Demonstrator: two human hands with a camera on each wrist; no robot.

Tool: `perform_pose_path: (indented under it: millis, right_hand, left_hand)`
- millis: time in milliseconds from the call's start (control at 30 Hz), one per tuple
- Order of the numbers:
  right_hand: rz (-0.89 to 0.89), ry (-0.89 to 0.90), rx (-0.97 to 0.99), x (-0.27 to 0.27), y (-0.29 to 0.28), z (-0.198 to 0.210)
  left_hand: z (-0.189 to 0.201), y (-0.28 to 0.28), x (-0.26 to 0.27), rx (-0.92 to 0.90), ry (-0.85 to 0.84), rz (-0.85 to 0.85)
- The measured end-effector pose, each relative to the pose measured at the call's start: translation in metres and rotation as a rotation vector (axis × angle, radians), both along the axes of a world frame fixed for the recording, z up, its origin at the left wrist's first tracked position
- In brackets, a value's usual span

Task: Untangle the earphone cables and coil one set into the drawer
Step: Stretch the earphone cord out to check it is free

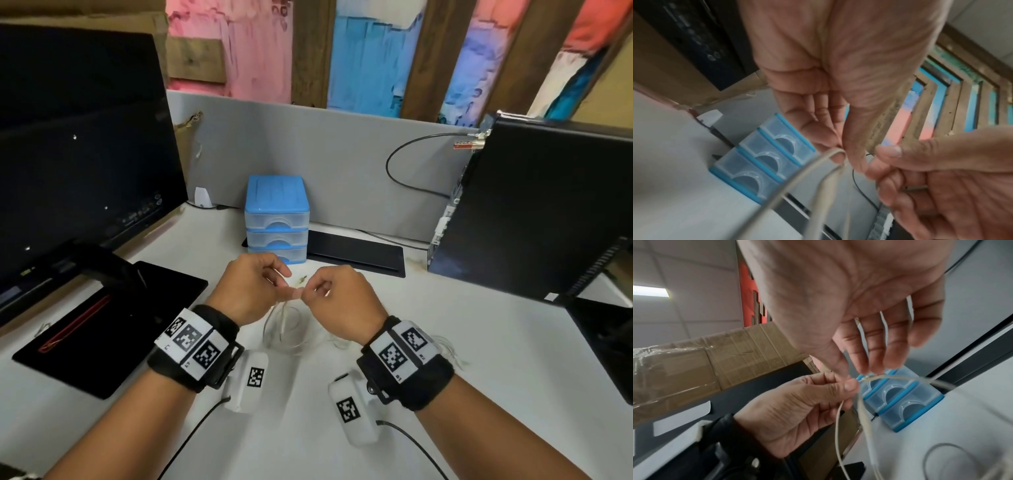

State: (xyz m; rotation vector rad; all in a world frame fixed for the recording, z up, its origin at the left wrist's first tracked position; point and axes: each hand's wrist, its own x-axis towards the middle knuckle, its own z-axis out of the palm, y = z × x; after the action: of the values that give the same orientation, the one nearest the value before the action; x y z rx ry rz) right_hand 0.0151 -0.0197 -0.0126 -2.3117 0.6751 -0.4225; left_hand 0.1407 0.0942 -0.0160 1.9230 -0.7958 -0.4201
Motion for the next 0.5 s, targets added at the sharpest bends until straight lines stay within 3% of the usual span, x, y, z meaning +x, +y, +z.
perform_pose_path:
  millis: [167, 367, 500]
  right_hand:
    - [-0.085, -0.074, -0.099, -0.012, 0.002, 0.009]
    - [0.159, -0.193, 0.497, -0.02, 0.015, 0.015]
    - [0.096, -0.349, 0.482, -0.022, 0.009, 0.018]
  left_hand:
    - [0.016, -0.003, -0.016, -0.268, 0.183, -0.001]
    - [0.022, -0.013, -0.031, -0.49, 0.303, 0.083]
    - [0.026, -0.013, -0.027, -0.479, 0.36, 0.018]
